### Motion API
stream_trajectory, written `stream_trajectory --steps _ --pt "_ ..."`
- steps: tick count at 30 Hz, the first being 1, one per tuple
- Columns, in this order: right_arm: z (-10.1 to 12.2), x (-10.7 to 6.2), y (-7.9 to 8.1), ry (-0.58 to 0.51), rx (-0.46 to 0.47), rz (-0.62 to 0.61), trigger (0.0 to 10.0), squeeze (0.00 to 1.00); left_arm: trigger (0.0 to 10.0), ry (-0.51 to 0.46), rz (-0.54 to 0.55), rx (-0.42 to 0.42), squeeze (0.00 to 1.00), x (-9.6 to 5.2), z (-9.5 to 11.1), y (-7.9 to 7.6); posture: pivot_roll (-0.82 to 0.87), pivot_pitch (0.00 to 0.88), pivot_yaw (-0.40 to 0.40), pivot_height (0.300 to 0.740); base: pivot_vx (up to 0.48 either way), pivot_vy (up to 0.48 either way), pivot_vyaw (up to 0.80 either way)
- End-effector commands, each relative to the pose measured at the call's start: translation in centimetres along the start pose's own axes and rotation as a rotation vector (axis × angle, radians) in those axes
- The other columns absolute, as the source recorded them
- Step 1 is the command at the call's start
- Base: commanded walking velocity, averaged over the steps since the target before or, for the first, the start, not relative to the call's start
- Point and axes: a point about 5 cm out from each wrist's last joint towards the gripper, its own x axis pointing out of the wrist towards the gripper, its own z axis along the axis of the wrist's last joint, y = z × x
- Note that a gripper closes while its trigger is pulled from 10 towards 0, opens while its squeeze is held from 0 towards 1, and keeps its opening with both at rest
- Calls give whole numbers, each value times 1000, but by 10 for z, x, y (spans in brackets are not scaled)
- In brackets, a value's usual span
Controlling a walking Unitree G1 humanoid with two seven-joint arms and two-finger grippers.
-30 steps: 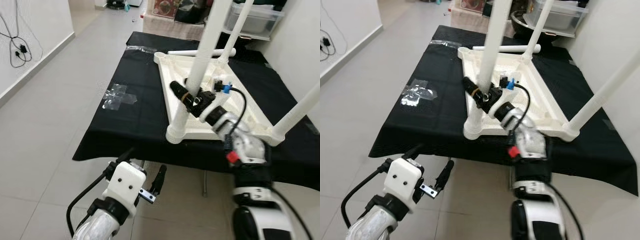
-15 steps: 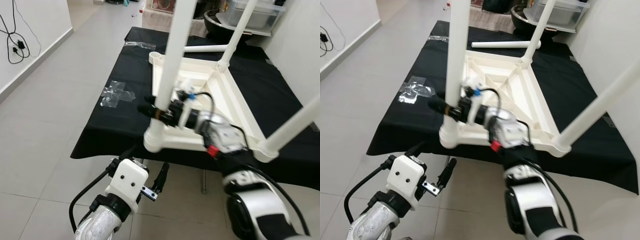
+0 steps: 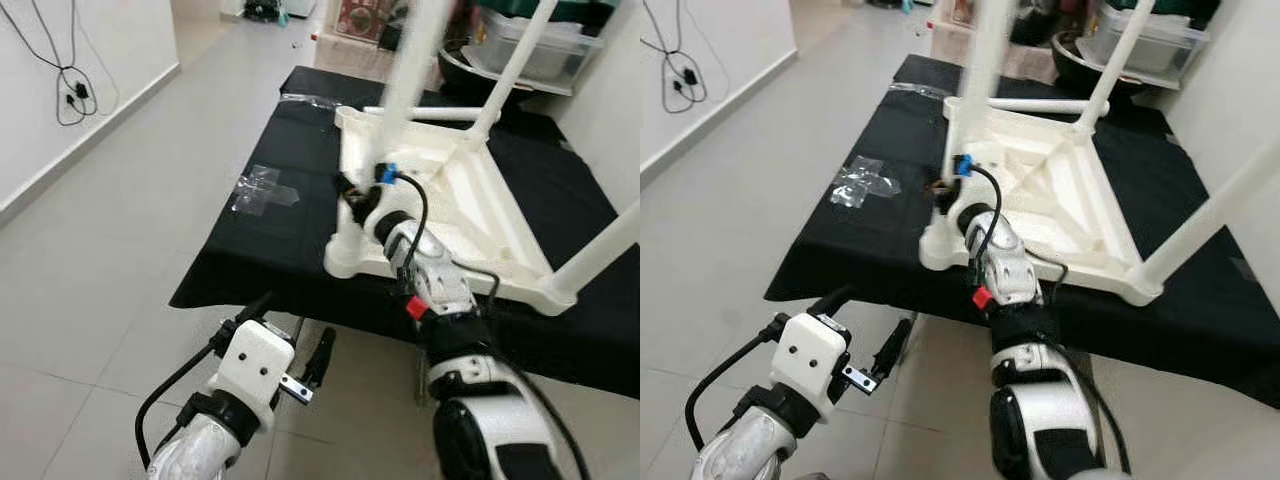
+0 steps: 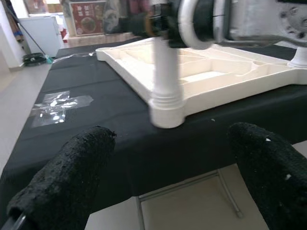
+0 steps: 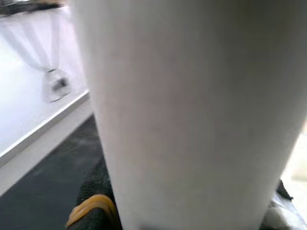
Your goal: Building children table
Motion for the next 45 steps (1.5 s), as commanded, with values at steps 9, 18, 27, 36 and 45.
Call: stream_trajectory --steps 9,18,27,36,45 --pt "-22 -29 -1 79 85 -463 0 0 10000 8 -8 26 0 3 -3 -2 141 72 -154 740 0 0 0" --pt "3 -21 14 -122 64 -152 10000 0 10000 20 -13 28 0 -1 -4 1 144 77 -151 740 0 0 0" --pt "8 -11 3 -88 72 363 10000 0 10000 25 -11 17 0 -1 -5 3 143 75 -140 740 0 0 0" --pt "15 -29 13 49 58 1071 10000 0 10000 30 -34 13 0 -2 -6 -3 158 78 -143 740 0 0 0" --pt "7 -31 27 88 8 1266 4392 0 10000 35 -29 11 0 -4 -7 -3 166 80 -149 740 0 0 0"
